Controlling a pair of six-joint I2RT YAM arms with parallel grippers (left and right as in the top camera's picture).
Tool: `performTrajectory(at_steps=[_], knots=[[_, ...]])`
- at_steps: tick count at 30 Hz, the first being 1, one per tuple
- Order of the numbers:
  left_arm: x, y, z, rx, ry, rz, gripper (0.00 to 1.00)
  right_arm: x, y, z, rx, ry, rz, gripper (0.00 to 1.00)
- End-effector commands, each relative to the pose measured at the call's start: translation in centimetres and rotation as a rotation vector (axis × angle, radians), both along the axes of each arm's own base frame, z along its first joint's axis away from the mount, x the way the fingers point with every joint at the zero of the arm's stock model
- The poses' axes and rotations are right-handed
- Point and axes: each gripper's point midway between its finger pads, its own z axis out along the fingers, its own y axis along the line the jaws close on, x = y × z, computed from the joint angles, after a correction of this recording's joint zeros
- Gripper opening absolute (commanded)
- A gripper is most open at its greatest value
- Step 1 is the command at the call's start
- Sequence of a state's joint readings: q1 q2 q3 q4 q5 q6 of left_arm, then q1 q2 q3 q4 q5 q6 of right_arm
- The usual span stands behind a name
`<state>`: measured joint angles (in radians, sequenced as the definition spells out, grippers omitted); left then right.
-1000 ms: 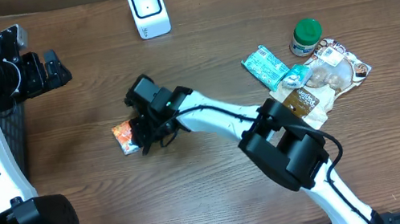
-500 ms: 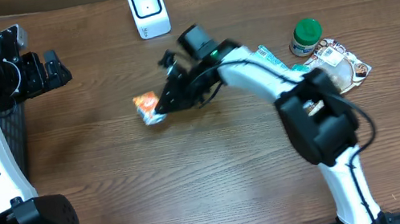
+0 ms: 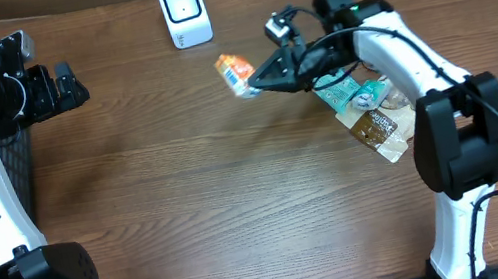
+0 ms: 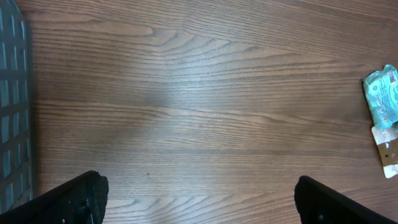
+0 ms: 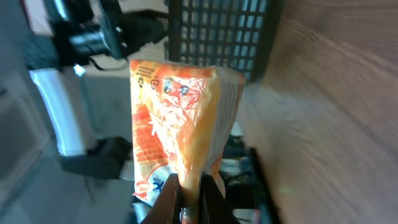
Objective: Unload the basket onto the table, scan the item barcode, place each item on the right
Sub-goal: 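Lift the orange pack and carry it right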
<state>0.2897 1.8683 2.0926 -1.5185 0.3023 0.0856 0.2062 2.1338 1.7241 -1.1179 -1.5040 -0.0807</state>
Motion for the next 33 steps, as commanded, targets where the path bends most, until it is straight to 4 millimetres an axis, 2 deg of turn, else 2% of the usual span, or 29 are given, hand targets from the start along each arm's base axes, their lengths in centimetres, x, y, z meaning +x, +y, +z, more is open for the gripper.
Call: performTrajectory(at_steps=[1,7,17,33], knots=[[0.1,0.1,0.4,0.008,-0.016,-0.012,1.0,0.1,-1.6,2.1,0.065,0.011,-0.034,0.04],[0.1,0.1,0.4,0.008,-0.016,-0.012,1.0,1.1,-4.8,2.1,0.052,0.103,-0.118,0.04],[0.1,0.1,0.4,0.008,-0.016,-0.012,0.99,3.1,-9.0,2.1,0.074,-0.091,-0.221,0.04],[0.1,0.1,0.4,0.008,-0.016,-0.012,1.0,3.4,-9.3,2.1,0.076,-0.118,-0.228,0.04]])
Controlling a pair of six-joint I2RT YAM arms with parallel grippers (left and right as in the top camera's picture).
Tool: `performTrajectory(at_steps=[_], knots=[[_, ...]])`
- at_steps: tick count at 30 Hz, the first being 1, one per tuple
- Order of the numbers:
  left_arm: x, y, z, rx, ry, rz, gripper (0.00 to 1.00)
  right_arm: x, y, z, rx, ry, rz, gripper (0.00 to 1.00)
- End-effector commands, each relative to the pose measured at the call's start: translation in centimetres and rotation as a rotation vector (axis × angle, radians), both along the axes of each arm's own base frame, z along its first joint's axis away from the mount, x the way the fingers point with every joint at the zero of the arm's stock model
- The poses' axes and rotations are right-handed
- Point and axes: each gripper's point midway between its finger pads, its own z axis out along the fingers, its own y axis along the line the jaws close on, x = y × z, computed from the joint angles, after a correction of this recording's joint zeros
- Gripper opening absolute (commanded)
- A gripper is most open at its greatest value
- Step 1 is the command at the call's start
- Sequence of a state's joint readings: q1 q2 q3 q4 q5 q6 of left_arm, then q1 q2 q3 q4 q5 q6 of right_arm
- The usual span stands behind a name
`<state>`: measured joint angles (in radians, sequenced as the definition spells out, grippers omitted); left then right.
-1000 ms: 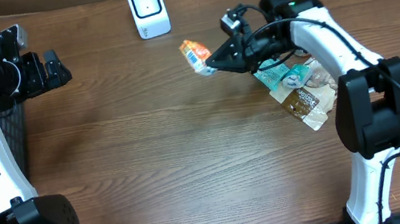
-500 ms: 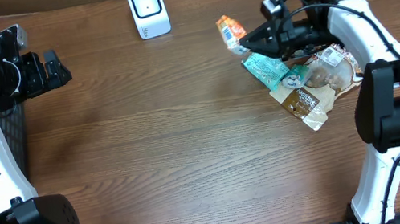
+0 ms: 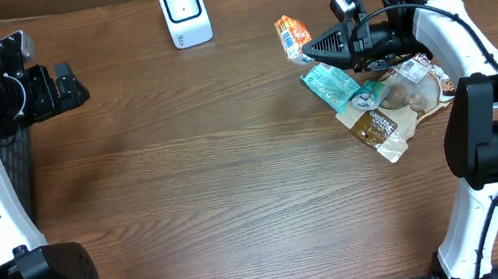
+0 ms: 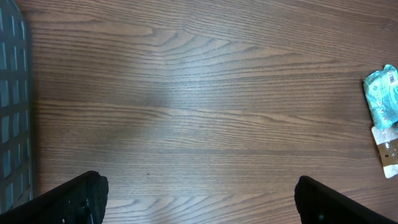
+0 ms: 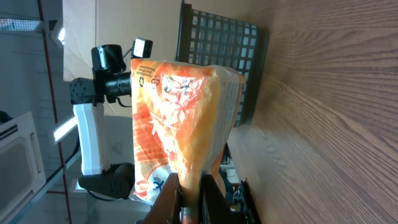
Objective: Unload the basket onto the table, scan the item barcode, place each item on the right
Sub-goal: 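Lift the orange pack and carry it right, then swing the orange pack up toward the scanner window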
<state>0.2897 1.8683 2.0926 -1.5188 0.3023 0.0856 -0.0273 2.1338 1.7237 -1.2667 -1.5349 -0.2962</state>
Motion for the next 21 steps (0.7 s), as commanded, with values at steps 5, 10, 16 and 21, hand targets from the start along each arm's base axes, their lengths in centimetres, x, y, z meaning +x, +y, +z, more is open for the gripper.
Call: performTrajectory(at_steps=[5,10,16,21], knots=[[0.1,0.1,0.4,0.008,-0.016,-0.012,1.0,-0.2,0.0,1.6,0.033,-0.059,-0.001,0.04],[0.1,0.1,0.4,0.008,-0.016,-0.012,1.0,-0.5,0.8,1.0,0.001,-0.071,0.021,0.04],[0.1,0.1,0.4,0.008,-0.016,-0.012,1.0,-1.6,3.0,-4.3,-0.312,-0.024,0.094,0.04],[0.1,0.1,0.4,0.008,-0.016,-0.012,1.0,-1.7,4.2,-8.6,-0.621,0.107,0.073,0.04]])
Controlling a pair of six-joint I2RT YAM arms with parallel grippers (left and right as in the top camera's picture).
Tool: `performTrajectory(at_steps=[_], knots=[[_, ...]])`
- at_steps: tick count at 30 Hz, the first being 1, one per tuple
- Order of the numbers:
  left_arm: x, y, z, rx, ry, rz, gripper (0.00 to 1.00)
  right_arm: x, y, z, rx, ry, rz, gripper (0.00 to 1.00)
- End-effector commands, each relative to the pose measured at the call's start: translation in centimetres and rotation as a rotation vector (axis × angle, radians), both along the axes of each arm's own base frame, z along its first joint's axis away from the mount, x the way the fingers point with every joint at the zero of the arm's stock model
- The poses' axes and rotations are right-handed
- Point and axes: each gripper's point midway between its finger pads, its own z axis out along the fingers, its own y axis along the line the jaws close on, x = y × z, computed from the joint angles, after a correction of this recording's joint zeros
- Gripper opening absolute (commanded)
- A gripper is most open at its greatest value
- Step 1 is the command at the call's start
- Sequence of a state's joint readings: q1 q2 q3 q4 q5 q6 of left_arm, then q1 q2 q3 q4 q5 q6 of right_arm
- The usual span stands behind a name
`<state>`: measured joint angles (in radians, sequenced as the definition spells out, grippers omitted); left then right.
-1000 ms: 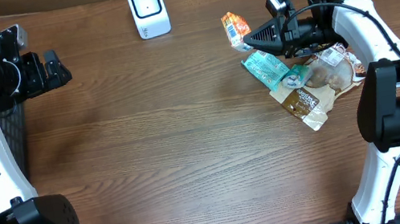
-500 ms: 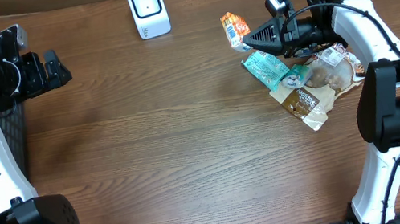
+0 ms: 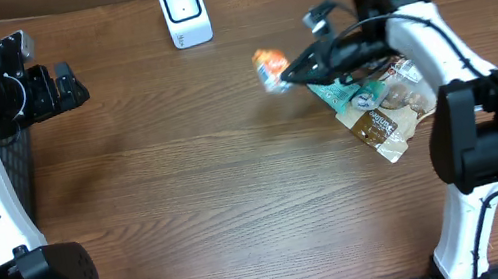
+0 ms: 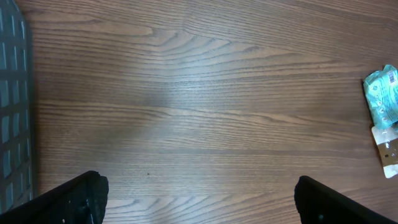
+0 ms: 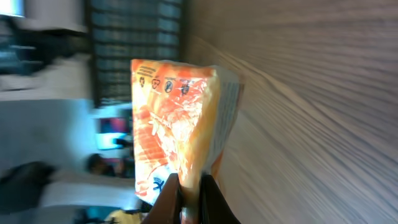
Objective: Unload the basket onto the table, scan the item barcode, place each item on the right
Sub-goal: 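Swing the orange pack up toward the scanner window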
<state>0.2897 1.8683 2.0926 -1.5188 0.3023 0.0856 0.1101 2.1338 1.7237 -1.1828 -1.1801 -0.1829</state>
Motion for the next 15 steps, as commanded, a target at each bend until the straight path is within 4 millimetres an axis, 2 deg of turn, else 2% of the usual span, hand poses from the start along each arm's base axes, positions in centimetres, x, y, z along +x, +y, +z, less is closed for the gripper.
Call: performTrajectory(at_steps=[1,4,7,11,15], knots=[[0.1,0.1,0.4,0.008,-0.016,-0.012,0.99,0.1,-0.2,-3.1,-0.333,0.079,-0.073,0.04],[0.1,0.1,0.4,0.008,-0.016,-0.012,1.0,0.9,-0.2,-3.1,-0.506,0.063,-0.124,0.04],[0.1,0.1,0.4,0.008,-0.016,-0.012,1.0,2.2,-0.8,-1.2,-0.684,-0.014,-0.19,0.04],[0.1,0.1,0.4,0.008,-0.016,-0.012,0.99,4.7,-1.3,4.1,-0.873,-0.223,-0.312,0.04],[0.1,0.1,0.4,0.008,-0.016,-0.012,1.0,7.5,-0.4,9.1,-0.966,-0.522,-0.38,0.04]])
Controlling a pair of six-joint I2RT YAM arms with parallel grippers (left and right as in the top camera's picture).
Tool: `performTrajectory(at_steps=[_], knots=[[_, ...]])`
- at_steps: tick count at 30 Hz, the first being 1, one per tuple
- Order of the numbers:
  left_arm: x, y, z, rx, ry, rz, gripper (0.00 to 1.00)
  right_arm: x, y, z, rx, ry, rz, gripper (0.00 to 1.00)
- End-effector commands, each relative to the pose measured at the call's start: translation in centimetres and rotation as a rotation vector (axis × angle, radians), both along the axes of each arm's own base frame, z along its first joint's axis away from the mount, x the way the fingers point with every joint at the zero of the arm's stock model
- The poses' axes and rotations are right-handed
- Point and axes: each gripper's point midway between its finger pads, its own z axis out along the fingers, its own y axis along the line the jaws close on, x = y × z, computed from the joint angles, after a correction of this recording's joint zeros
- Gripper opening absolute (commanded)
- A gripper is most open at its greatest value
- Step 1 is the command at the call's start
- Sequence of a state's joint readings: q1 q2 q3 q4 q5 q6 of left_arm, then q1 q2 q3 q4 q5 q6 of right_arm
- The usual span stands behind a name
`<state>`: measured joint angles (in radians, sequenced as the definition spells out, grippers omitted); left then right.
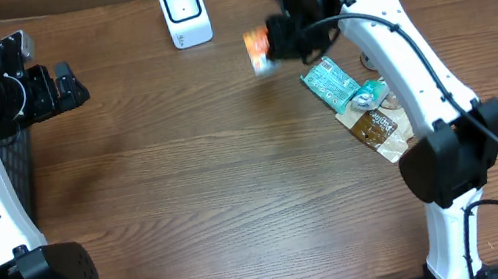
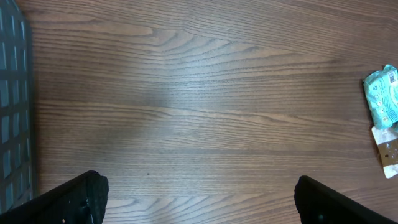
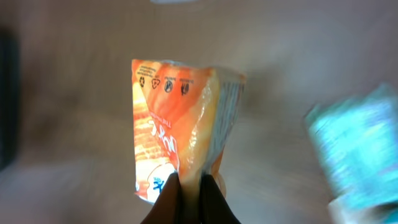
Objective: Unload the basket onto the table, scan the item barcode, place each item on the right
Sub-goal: 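Swing the orange pack up toward the scanner window, then hold the orange pack against the scanner window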
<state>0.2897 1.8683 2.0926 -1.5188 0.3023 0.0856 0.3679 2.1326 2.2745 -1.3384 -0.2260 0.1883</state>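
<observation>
My right gripper (image 1: 274, 46) is shut on an orange snack packet (image 1: 259, 51), held in the air right of the white barcode scanner (image 1: 184, 11) at the table's far edge. In the right wrist view the packet (image 3: 180, 124) fills the middle, pinched at its lower edge between the gripper (image 3: 191, 202), with the background blurred. My left gripper (image 1: 68, 89) stands open at the far left, near the table's edge. Its dark fingertips (image 2: 81, 198) sit wide apart over bare wood.
A teal packet (image 1: 336, 84) and a brown packet (image 1: 377, 126) lie in a pile on the right of the table; the teal one (image 2: 382, 96) also shows at the left wrist view's right edge. A dark mesh basket (image 2: 12, 99) stands at the far left.
My right arm has swung up and turned, so the gripper now points downward. The orange packet sits slightly higher and left, closer to the scanner. The left arm is unchanged.
My right gripper first held the orange packet in the air near the scanner's right side. Then it held it farther right, above the pile. Half a second ago it was back toward the middle, and now it is close to the scanner. The left arm stayed still.
</observation>
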Motion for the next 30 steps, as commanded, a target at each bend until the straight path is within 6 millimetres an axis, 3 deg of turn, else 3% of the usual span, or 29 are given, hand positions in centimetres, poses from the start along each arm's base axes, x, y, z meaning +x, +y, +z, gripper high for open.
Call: performTrajectory(at_steps=[1,7,11,14,20,26,30], knots=[[0.1,0.1,0.4,0.008,-0.016,-0.012,1.0,3.1,-1.2,4.6,-0.237,-0.304,-0.044,0.04],[0.1,0.1,0.4,0.008,-0.016,-0.012,1.0,7.6,2.4,8.4,-0.504,-0.696,0.005,0.04],[0.1,0.1,0.4,0.008,-0.016,-0.012,1.0,10.7,5.6,8.3,-0.567,-0.859,0.042,0.04],[0.1,0.1,0.4,0.008,-0.016,-0.012,0.99,12.9,7.8,7.0,-0.624,-0.948,0.125,0.04],[0.1,0.1,0.4,0.008,-0.016,-0.012,1.0,16.5,10.3,2.9,-0.77,-1.07,0.269,0.04],[0.1,0.1,0.4,0.008,-0.016,-0.012,1.0,18.3,12.1,-3.0,-0.881,-1.107,0.415,0.04],[0.1,0.1,0.4,0.008,-0.016,-0.012,1.0,18.8,12.6,-6.0,-0.908,-1.1,0.46,0.04]])
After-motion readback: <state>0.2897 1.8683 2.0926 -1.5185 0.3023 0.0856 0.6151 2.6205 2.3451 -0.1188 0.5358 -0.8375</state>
